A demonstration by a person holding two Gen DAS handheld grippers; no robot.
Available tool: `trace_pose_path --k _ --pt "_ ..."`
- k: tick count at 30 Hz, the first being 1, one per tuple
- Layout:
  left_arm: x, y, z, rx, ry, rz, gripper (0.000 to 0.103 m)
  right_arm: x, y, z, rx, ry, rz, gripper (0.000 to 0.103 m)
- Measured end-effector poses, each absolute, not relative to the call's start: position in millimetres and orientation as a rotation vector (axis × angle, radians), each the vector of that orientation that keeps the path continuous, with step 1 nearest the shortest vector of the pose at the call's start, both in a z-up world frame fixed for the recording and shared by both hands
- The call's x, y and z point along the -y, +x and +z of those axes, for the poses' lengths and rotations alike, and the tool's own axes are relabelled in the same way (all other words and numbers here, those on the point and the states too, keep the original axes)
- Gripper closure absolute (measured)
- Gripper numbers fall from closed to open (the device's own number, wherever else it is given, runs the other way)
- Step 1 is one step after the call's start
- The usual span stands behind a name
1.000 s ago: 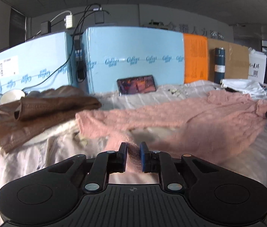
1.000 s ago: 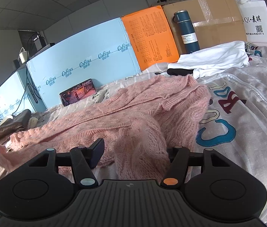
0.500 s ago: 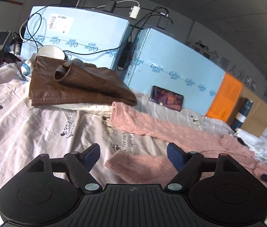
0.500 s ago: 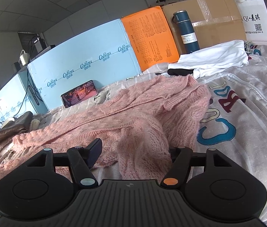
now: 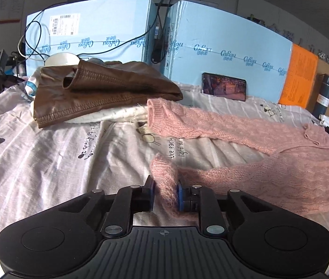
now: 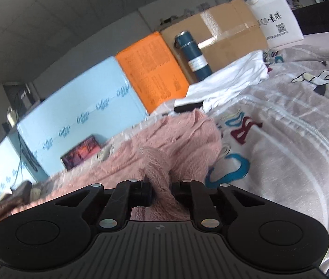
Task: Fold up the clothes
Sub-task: 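Release the cardigan and smooth it flat with both grippers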
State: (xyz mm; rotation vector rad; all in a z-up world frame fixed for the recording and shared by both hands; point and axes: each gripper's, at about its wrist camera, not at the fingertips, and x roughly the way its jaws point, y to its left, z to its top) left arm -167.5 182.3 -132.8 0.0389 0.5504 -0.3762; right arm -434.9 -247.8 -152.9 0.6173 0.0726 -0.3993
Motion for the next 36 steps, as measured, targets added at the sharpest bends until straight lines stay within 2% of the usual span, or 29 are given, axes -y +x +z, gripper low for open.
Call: trace_pose_path --k 5,7,8,9,10,13,15,16,19,25,27,32,36 --pt "-174 -163 -111 -0.431 0.087 -0.289 0.044 262 -477 -140 0.103 0.659 -0.414 0.091" --pt "-165 -158 -101 -0.393 0.083 -0.319 0.038 258 -493 -136 0.136 0.622 -0.403 0.087" --pt "-160 -155 -96 -0.376 0.081 -0.337 0.037 255 -501 -135 0.143 0.604 -0.397 0.082" --pt "-153 -152 -92 -0.364 0.08 -0.365 0.037 251 -510 -134 0.146 0.59 -0.393 0.069" --pt "-145 -148 -89 -0.358 0.079 -0.4 0.037 247 -520 -134 0.144 0.579 -0.392 0.065" --pt "-116 -138 -82 -0.348 0.082 -0.503 0.036 234 -544 -133 0.137 0.546 -0.39 0.063" --pt "-94 -131 -81 -0.351 0.091 -0.569 0.035 228 -554 -130 0.141 0.53 -0.418 0.052" --pt "-83 -128 -80 -0.354 0.095 -0.602 0.033 226 -557 -128 0.138 0.52 -0.445 0.049" --pt "-46 -115 -88 -0.393 0.163 -0.702 0.021 228 -553 -124 0.093 0.519 -0.525 0.045" --pt "3 -80 -134 -0.605 0.433 -0.823 0.013 250 -485 -114 -0.111 0.516 -0.602 0.034" --pt "0 -71 -141 -0.627 0.411 -0.845 0.005 254 -458 -107 -0.154 0.492 -0.58 0.031" --pt "-18 -59 -144 -0.637 0.261 -0.864 0.005 248 -373 -88 -0.241 0.423 -0.427 0.025" --pt "-31 -53 -139 -0.626 0.163 -0.857 0.005 241 -298 -85 -0.31 0.398 -0.322 0.025"
